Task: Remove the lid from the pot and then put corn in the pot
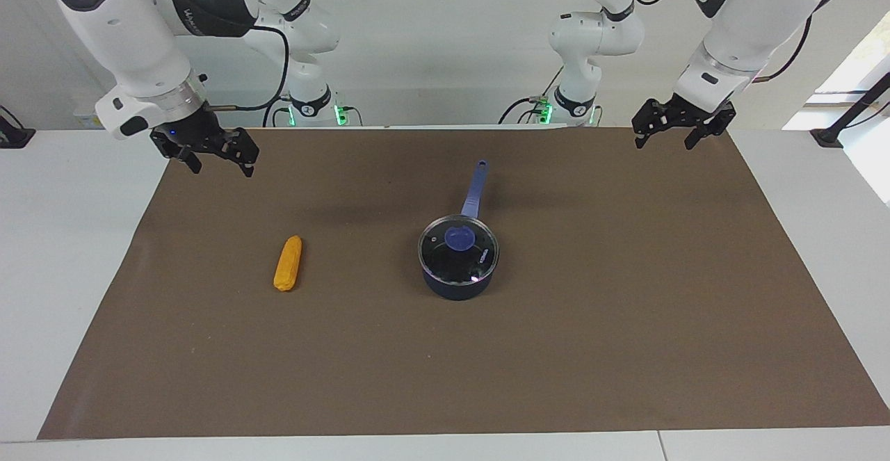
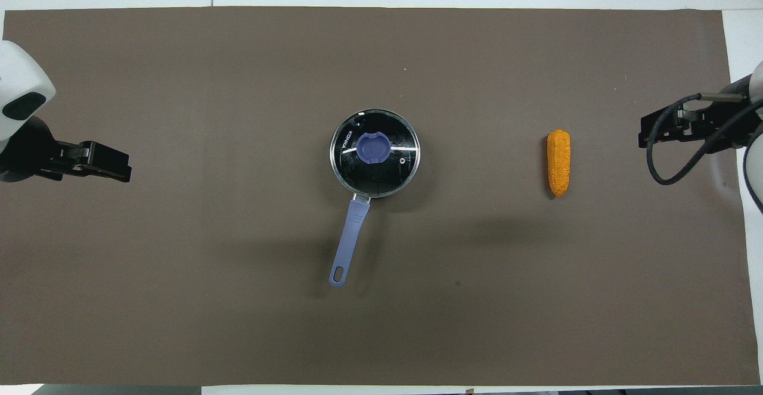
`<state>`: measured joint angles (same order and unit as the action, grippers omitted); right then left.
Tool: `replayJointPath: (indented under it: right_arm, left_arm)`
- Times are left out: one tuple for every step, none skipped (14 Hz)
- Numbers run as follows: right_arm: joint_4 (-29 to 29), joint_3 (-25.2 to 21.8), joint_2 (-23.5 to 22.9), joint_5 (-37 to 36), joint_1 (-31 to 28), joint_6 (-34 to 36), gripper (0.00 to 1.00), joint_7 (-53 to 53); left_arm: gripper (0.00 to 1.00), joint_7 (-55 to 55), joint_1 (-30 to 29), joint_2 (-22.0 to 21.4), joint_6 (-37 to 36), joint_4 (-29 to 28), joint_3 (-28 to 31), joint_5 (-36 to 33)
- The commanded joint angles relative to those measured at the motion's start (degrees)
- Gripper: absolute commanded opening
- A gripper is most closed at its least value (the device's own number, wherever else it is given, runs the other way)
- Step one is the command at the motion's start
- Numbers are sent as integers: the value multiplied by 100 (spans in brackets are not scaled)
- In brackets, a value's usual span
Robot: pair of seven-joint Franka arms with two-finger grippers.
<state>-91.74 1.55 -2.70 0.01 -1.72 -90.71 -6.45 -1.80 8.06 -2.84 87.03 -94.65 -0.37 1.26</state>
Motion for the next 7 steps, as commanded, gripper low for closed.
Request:
replayJointPath:
  right_arm:
    - [16, 39, 15, 16, -48, -25, 100, 117]
    - [16, 39, 15, 16, -48, -25, 100, 109]
    - [25, 39, 15, 16, -39, -25, 100, 108]
    - [16, 47, 15, 7, -39, -25, 100, 108]
    - [25, 47, 15, 7, -39, -43, 100, 108]
    - [34, 82, 6, 16, -39, -121, 100, 100]
    - [-36, 152, 24, 25, -30, -209, 100, 91]
  left_arm:
    - [100, -57, 151, -103, 130, -158, 19, 58]
    - [100, -48, 161, -103, 96, -159, 19, 58]
    - [100, -40, 204, -103, 113, -159, 19, 58]
    - [100, -31, 214, -103, 122, -159, 11, 67]
    - [100, -48, 275, -103, 139, -167, 19, 137]
    - [100, -48, 319, -173, 165, -280, 19, 146]
    - [100, -83, 363, -173, 366, -308, 11, 155]
